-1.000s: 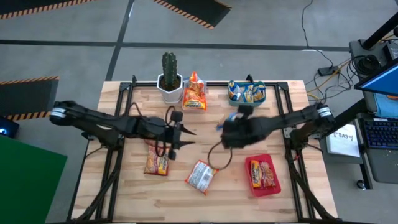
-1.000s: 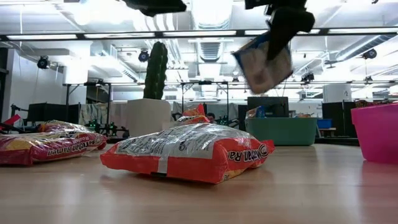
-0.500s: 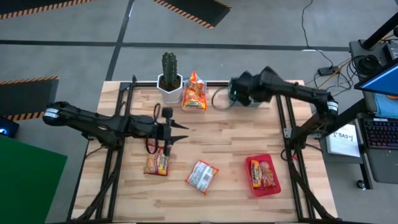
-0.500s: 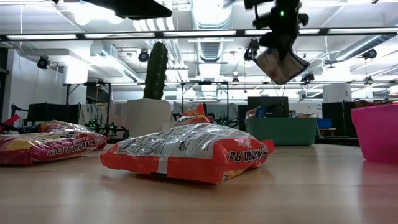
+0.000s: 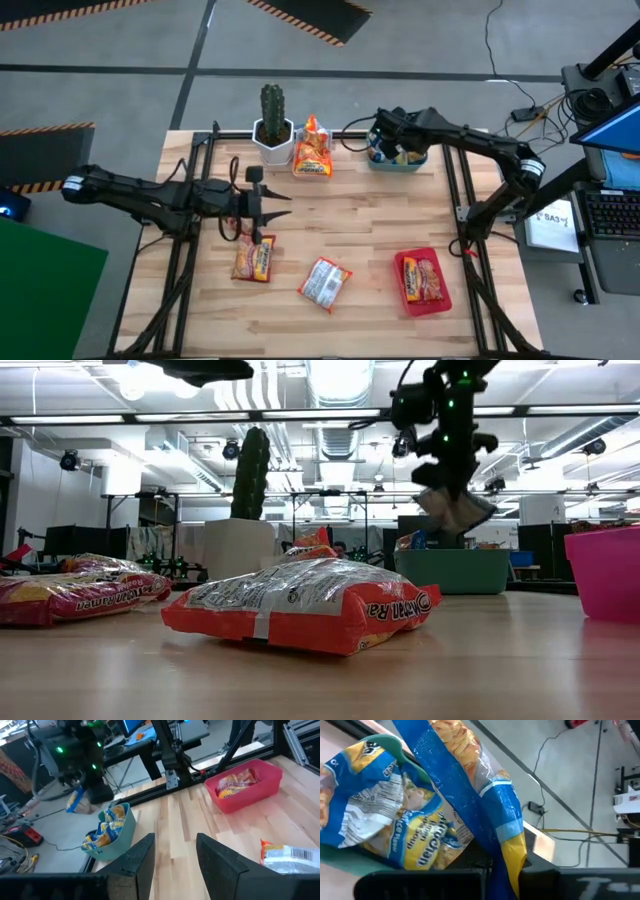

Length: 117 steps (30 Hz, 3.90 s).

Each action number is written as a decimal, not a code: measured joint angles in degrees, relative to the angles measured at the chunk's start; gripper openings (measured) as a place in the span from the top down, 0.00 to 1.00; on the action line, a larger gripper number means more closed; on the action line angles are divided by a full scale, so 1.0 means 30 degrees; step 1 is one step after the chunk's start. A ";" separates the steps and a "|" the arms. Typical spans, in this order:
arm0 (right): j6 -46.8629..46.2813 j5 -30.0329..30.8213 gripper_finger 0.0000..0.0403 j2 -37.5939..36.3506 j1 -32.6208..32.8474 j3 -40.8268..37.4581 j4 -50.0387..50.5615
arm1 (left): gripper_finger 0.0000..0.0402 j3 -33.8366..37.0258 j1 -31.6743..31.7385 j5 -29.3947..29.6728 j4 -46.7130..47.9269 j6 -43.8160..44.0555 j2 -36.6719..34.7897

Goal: Sort Maruchan noodles
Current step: Put the blue noodle pack into the green bin, then put the right red noodle pack into the red bin

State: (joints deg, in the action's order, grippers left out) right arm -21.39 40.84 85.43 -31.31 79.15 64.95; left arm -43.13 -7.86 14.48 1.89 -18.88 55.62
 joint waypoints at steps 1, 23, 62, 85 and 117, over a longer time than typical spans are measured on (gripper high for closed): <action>0.0127 -0.0018 0.98 0.0000 -0.0063 -0.0389 -0.0619 | 0.68 0.0012 0.0000 0.0000 0.0000 0.0012 -0.0039; -0.0393 -0.1718 0.74 0.0000 -0.0241 -0.6490 -0.8298 | 0.68 0.0049 0.0000 0.0000 -0.0080 0.0018 0.0308; -0.2178 -0.4615 0.97 -0.3717 0.0182 -1.1443 -1.7954 | 0.68 0.0034 0.0000 0.0000 -0.0189 -0.0107 0.0502; -0.2664 -0.4706 0.97 -0.5074 0.0883 -1.3345 -2.2035 | 0.68 0.0034 0.0029 0.0000 -0.0322 0.0188 0.0508; -0.0645 -0.4553 0.97 -0.9420 1.1350 -1.4941 -2.2158 | 0.68 0.0063 0.1829 0.2841 1.9195 2.5344 0.5312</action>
State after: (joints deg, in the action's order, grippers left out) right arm -23.33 27.18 57.17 2.74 34.33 -1.53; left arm -42.94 -2.37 23.00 59.48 57.15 71.55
